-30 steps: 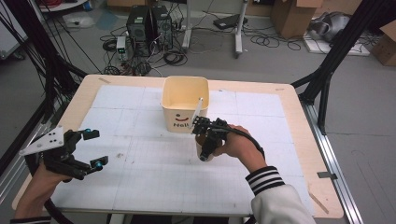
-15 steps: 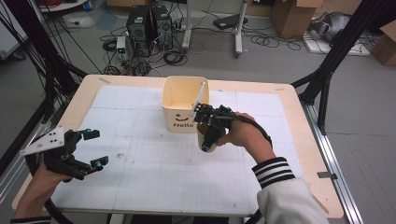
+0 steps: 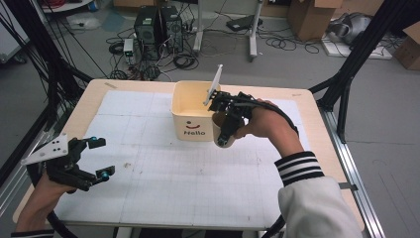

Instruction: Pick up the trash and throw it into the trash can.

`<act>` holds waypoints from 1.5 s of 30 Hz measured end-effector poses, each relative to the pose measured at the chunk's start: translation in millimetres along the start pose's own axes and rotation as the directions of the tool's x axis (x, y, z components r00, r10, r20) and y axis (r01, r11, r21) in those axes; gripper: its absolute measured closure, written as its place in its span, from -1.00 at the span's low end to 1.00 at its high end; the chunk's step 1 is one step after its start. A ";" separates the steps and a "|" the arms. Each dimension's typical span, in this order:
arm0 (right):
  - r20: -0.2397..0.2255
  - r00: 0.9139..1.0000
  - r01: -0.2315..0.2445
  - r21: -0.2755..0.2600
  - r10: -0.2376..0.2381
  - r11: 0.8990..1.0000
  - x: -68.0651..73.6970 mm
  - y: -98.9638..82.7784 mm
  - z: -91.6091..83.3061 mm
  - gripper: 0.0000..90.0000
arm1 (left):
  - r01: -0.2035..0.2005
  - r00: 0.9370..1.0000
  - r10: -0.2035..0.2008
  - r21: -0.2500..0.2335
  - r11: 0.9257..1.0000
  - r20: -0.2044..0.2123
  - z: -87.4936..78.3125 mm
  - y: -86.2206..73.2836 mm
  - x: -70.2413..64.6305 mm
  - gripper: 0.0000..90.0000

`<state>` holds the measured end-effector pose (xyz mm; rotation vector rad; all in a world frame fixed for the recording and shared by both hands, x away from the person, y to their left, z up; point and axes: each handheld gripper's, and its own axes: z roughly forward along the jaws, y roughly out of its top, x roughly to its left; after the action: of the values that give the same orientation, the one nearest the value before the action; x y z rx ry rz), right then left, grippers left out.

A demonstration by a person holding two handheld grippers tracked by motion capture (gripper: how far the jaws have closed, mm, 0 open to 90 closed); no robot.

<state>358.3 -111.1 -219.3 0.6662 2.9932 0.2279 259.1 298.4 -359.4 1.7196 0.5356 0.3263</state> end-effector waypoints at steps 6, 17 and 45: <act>0.005 1.000 -0.002 0.008 0.002 1.000 -3.9 1.4 -16.6 -0.24 | 0.000 1.000 0.000 -0.001 1.000 -0.001 0.1 0.0 -0.1 -0.96; 0.015 1.000 -0.020 -0.011 0.020 1.000 -12.3 3.7 -47.7 -0.24 | 0.002 1.000 -0.002 -0.007 1.000 -0.002 -2.7 0.1 1.3 -0.96; 0.047 0.998 -0.047 -0.021 0.048 0.999 -32.4 22.0 -80.9 -0.23 | 0.007 1.000 -0.007 -0.018 1.000 0.006 -3.2 0.4 2.1 -0.96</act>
<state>388.9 -115.7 -134.9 0.7305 2.9287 0.2399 259.3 302.1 -358.5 1.7003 0.5332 0.3201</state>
